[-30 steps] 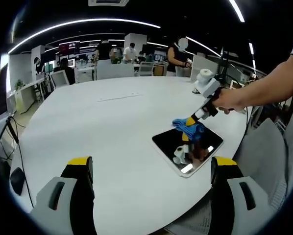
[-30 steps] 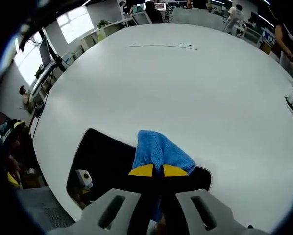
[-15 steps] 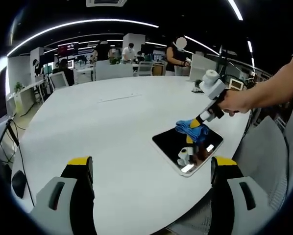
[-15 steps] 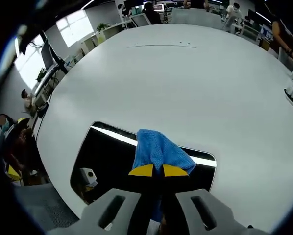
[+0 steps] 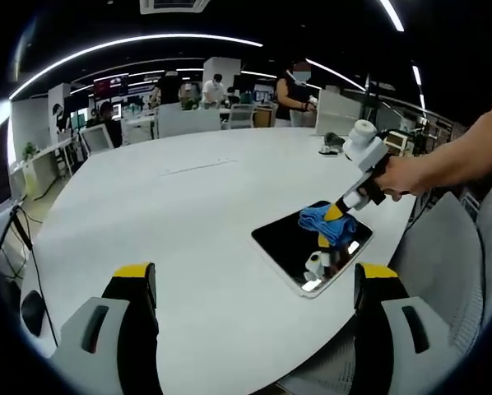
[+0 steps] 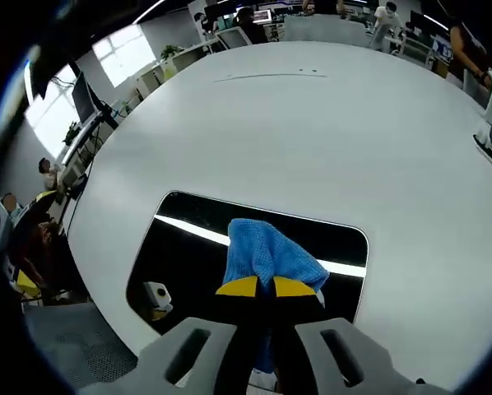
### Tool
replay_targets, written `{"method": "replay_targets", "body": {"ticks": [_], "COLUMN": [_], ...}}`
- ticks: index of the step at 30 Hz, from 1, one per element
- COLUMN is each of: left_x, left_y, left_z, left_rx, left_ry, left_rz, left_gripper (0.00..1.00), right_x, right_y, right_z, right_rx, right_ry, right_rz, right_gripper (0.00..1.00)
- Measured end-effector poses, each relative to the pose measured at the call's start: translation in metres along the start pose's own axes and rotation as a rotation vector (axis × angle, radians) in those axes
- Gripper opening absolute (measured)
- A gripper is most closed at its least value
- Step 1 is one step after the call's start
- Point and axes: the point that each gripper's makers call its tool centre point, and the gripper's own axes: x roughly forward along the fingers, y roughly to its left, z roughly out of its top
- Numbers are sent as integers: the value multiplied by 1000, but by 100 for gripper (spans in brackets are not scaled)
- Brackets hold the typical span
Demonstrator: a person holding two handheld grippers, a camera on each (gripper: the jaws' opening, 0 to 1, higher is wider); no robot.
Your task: Wipe the mirror surface with the cleaning cloth until all visible marks leave the cleaned area.
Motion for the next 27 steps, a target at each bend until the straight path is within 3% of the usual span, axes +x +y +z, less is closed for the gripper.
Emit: {"method": "replay_targets", "body": {"ticks": [21,27], "left_x": [-1,-1], "left_y": [-9,-13], "left_z": [-2,-5], "left_rx": [2,-17], "left_ry": [-5,-6], "left_rz": [-8,-18], "left_gripper": [99,99], "right_x": [-15,-19], "right_y": [11,13], "right_z": [-29,-37], "right_rx": [24,70], "right_ry": [-7,0], "right_rz": [26,52], "right_gripper": [0,0]}}
